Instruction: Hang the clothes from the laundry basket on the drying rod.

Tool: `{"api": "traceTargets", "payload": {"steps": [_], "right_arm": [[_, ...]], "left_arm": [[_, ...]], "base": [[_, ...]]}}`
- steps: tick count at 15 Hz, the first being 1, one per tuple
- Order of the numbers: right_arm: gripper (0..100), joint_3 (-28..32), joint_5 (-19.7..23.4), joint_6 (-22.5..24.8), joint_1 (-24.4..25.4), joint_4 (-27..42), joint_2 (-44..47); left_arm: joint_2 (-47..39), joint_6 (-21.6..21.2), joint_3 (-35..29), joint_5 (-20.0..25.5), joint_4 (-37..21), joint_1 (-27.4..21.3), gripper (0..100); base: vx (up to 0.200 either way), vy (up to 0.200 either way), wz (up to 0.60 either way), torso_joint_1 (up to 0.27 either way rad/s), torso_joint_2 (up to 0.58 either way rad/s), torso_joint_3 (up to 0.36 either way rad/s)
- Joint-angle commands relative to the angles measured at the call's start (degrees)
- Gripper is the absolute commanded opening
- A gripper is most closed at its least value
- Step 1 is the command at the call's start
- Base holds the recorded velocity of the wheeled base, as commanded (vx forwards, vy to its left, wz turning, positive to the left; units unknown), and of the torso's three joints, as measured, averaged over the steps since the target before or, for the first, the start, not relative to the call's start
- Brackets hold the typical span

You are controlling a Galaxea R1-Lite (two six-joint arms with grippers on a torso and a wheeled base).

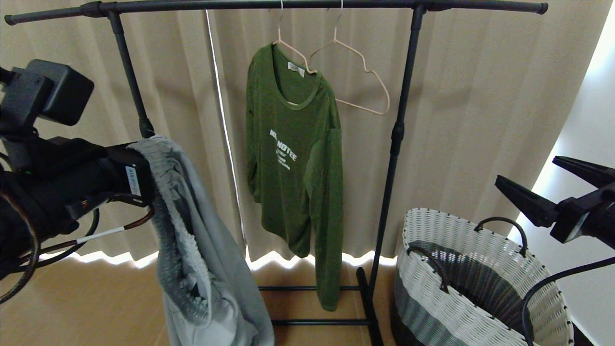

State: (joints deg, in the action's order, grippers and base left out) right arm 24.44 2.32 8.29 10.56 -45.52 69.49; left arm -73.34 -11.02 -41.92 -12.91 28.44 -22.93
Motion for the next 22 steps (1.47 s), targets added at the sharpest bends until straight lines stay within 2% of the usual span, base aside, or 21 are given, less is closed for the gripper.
{"api": "traceTargets", "payload": {"steps": [1, 5, 9, 14, 17, 22], "right_arm": [[100, -1.7, 0.1, 0.1, -0.3, -1.2, 0.2], [100, -4.2, 0.2, -0.1, -1.9, -3.3, 0.3], [100, -11.4, 0.7, -0.4, -2.5, -7.6, 0.9], [100, -12.0, 0.6, -0.5, -2.6, -8.1, 0.7], [100, -11.7, 0.6, -0.5, -2.6, -8.4, 0.7], [100, -12.6, 0.5, -0.2, -2.6, -8.2, 0.4]], "left_arm": [[2.1, -0.4, 0.8, 0.0, 0.0, 0.3, 0], [2.4, -1.1, 1.1, 0.0, 0.0, 0.3, 0], [2.4, -3.3, 1.5, -0.1, 0.0, 0.3, 0], [2.5, -3.4, 3.1, 0.0, 0.1, 0.2, 0], [3.9, -3.2, 5.1, 0.6, 0.3, 0.1, 0], [5.6, -3.5, 8.3, 0.8, 0.4, 0.0, 0]], "base": [[0.0, 0.0, 0.0, 0.0, 0.0, 0.0], [0.0, 0.0, 0.0, 0.0, 0.0, 0.0], [0.0, 0.0, 0.0, 0.0, 0.0, 0.0], [0.0, 0.0, 0.0, 0.016, -0.04, -0.014], [0.0, 0.0, 0.0, 0.146, -0.16, -0.217], [0.0, 0.0, 0.0, 0.154, -0.56, -0.246]]}}
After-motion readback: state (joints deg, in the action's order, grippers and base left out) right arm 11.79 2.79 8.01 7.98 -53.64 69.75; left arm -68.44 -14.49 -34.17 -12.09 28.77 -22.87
